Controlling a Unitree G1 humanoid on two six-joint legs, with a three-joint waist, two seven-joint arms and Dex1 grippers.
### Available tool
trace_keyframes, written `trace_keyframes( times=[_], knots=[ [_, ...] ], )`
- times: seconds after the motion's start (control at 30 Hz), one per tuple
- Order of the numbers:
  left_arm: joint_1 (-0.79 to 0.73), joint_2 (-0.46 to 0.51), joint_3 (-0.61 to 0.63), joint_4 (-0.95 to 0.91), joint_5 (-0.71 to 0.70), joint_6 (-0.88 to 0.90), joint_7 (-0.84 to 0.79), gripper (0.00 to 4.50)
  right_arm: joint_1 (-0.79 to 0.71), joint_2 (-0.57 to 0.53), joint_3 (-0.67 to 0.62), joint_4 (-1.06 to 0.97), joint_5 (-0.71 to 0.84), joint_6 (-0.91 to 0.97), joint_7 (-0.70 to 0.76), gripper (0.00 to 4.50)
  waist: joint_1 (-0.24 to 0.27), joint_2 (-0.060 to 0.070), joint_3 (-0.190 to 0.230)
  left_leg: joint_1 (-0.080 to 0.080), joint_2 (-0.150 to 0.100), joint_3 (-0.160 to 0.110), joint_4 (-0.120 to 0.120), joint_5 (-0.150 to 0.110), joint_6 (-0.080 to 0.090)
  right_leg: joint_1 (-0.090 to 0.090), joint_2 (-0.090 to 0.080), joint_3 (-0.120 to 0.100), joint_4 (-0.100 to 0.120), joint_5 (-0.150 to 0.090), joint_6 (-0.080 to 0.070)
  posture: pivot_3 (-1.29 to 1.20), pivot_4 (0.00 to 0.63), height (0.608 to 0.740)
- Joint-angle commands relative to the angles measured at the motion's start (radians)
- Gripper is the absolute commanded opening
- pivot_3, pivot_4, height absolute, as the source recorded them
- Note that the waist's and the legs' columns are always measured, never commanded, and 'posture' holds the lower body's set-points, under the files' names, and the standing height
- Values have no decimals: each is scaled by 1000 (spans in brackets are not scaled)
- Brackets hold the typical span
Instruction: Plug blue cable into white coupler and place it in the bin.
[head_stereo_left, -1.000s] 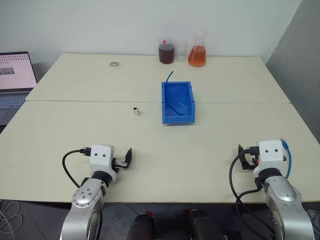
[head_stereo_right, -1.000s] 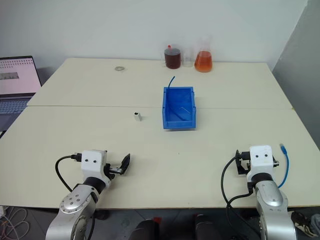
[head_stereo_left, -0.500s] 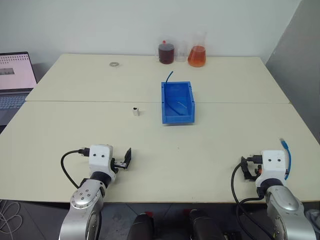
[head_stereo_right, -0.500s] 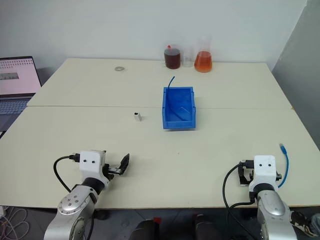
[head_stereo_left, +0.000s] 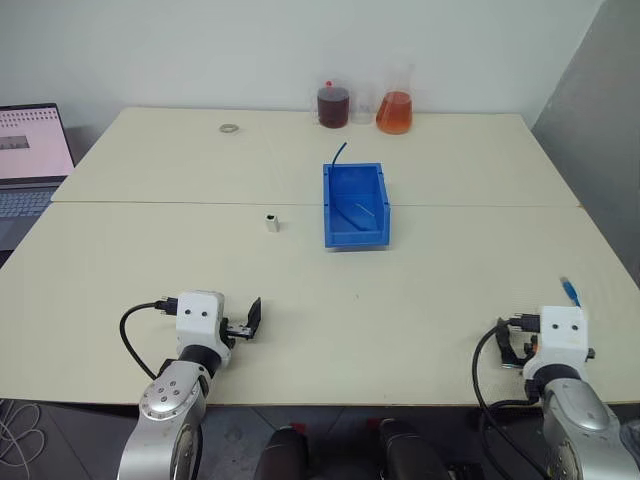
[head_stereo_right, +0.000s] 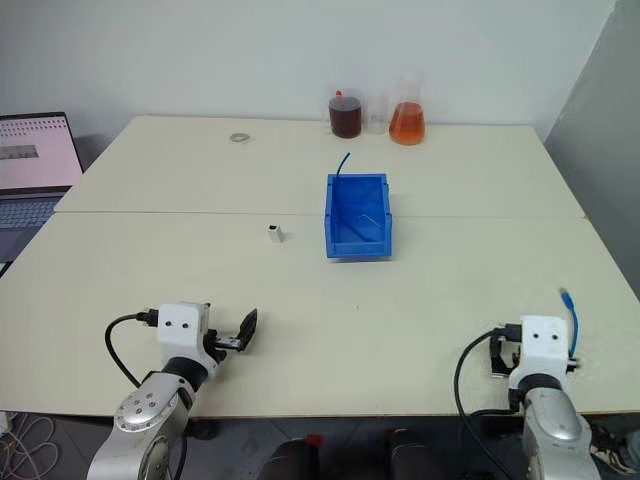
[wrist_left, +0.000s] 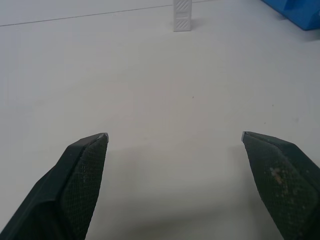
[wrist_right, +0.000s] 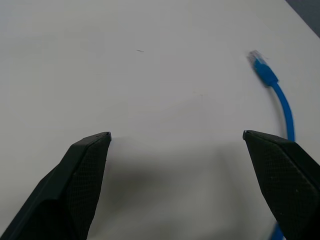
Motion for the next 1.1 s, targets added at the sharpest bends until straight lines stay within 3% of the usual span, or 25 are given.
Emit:
trace_keyframes(
  times=[0.03, 0.27, 0.37, 0.5, 0.67, 0.83, 0.97, 1.1],
  knots=[
    [-19, 9, -9, -27, 6, 2, -5, 4500, 20, 10, -19, -67, -8, -6, -17, 4492, 0, 0, 0, 0, 0, 0, 0, 0, 0, 0, 0, 0, 0, 0, 0, 0, 150, 740],
    [-74, 51, -42, 8, 4, 0, -61, 4500, 60, 28, -43, -102, -20, -5, -46, 4492, 0, 0, 0, 0, 0, 0, 0, 0, 0, 0, 0, 0, 0, 0, 0, 0, 150, 740],
    [-106, 119, -102, 12, 17, -27, -153, 4500, 73, 28, -63, -115, -23, -8, -53, 4492, 0, 0, -1, 0, 0, 0, 0, 0, 0, 0, 0, 0, 0, 0, 0, 0, 150, 740],
    [-213, 166, -143, 21, -75, 5, -300, 4500, 79, -4, -102, -127, -18, -8, -32, 4492, 1, 1, -1, 0, 0, 0, 0, 0, 0, 0, 0, 0, 0, 0, 0, 0, 150, 740],
    [-412, 238, -292, 68, -184, -15, -627, 4500, 48, -176, -252, -61, 88, -12, 147, 4492, 1, 1, -1, 0, -1, 1, 0, 0, 0, 0, 0, 0, 0, 0, 0, 0, 150, 740],
    [-584, 252, -465, 205, -149, -156, -899, 4500, -111, -378, -395, 228, 228, 12, 316, 4492, -7, 1, -1, 1, -1, 2, 1, 0, 0, 2, 1, 0, -1, 0, 0, 0, 150, 740],
    [-710, 164, -548, 372, -100, -259, -964, 4500, -204, -502, -414, 475, 310, 5, 439, 4492, -7, 2, -1, 1, -2, 2, 0, 0, 1, 2, 1, 1, -1, 1, -1, 0, 150, 740],
    [-789, 82, -571, 500, -50, -335, -959, 4500, -247, -578, -397, 601, 360, 7, 519, 4492, -2, 2, -1, 0, -3, 1, 0, 0, 1, 2, 1, 1, -1, 3, -4, 0, 150, 740]
  ],
)
